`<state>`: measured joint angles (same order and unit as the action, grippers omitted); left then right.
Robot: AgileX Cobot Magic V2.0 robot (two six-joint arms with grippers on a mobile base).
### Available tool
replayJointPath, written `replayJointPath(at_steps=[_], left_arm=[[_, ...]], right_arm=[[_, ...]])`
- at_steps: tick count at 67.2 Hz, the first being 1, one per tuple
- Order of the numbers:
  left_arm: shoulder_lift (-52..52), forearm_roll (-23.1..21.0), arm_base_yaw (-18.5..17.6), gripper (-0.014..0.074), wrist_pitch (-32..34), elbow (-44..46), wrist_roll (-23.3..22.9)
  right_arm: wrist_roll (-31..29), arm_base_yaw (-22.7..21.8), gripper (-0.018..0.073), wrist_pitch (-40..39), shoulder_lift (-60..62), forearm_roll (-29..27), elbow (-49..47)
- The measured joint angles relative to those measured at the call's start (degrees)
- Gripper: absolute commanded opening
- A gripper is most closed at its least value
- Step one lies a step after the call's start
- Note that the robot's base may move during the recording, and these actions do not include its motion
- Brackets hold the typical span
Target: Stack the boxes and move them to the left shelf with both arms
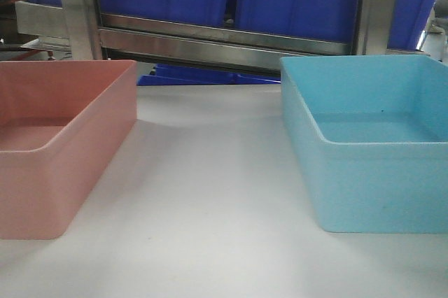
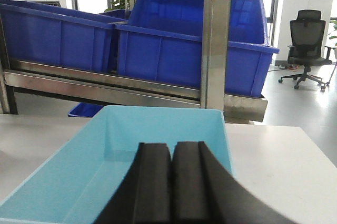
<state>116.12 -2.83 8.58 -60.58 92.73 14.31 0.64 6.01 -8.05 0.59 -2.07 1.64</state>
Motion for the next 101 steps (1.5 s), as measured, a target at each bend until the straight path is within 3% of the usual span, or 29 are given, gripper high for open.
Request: replayJointPath(at_steps=[17, 35, 52, 69, 86, 101], left_arm=[[0.3, -2.0, 0.0, -0.0010, -7.1, 4.9, -2.4], [-4.3, -8.6, -1.9, -0.0006, -9.4, 6.7, -6.4], [-6.2, -12.6, -9.9, -0.0006, -9.6, 6.7, -13.5], [-6.8, -15.8, -20.5, -0.0006, -7.1, 1.8, -20.7], [-8.3, -15.3, -28.6, -0.0006, -2.6, -6.6, -22.2], [-8.4, -15.7, -33.1, -0.0006, 1.1, -11.6, -24.4]], right_arm=[[0.0, 0.0, 0.0048, 0.0, 0.0, 0.0, 0.0], [0.0, 0.0, 0.0048, 0.0, 0.0, 0.0, 0.0], [0.0, 0.0, 0.0048, 0.0, 0.0, 0.0, 0.0], [0.0, 0.0, 0.0048, 0.0, 0.0, 0.0, 0.0], [0.0, 0.0, 0.0048, 0.0, 0.0, 0.0, 0.0], [0.0, 0.0, 0.0048, 0.0, 0.0, 0.0, 0.0]])
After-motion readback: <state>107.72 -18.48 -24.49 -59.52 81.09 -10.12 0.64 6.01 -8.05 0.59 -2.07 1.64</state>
